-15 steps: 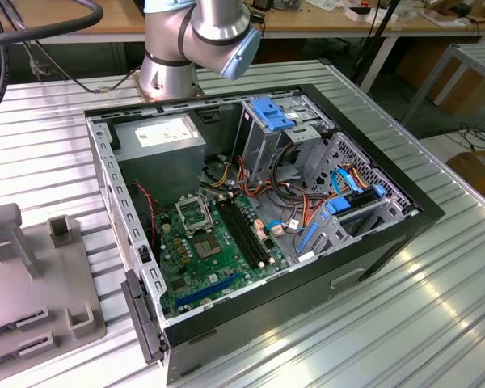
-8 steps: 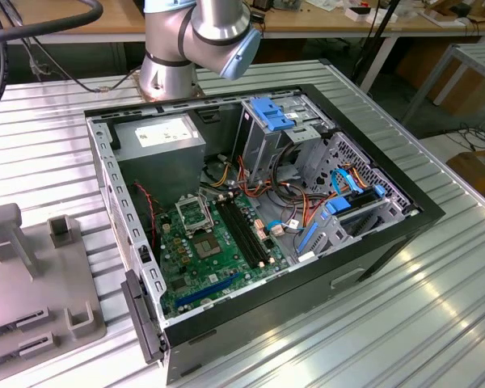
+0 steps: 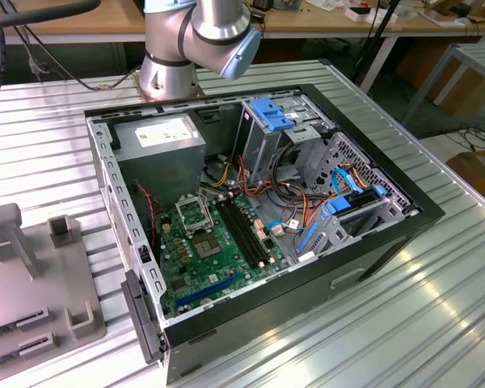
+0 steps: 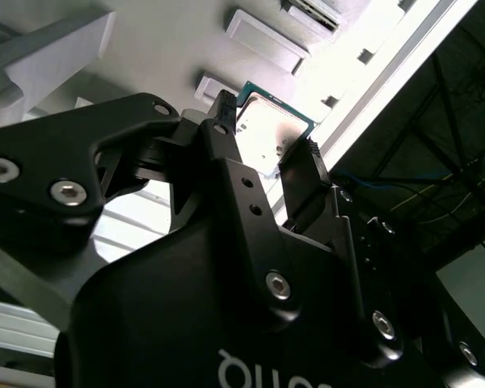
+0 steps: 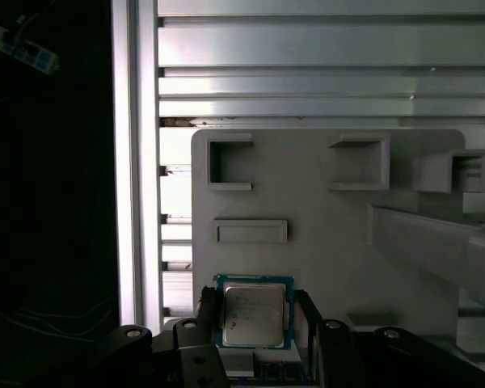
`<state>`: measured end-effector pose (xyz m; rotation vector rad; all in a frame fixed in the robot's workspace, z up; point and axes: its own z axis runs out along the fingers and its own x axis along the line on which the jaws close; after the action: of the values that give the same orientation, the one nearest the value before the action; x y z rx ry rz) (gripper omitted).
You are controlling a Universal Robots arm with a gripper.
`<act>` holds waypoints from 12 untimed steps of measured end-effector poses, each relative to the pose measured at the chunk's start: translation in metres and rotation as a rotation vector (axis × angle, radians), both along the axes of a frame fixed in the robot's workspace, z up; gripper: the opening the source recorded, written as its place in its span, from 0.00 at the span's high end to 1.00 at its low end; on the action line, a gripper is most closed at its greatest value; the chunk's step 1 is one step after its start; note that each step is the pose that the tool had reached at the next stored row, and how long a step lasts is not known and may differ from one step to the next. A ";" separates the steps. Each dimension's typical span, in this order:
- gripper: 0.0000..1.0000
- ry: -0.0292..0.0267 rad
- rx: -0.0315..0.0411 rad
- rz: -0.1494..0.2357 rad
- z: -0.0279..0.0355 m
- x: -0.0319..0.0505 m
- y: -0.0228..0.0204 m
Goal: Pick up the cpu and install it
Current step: 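Pick up the cpu and move it towards the insertion slot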
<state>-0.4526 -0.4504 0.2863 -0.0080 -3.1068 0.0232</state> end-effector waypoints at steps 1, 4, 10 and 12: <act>0.53 0.0000 0.0000 0.000 0.0003 0.0000 0.0000; 0.53 0.0003 -0.0001 0.000 0.0017 0.0000 0.0000; 0.53 0.0009 0.0000 0.000 0.0040 0.0002 0.0000; 0.53 0.0010 -0.0001 0.000 0.0045 0.0002 0.0000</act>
<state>-0.4524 -0.4504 0.2908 -0.0080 -3.1058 0.0233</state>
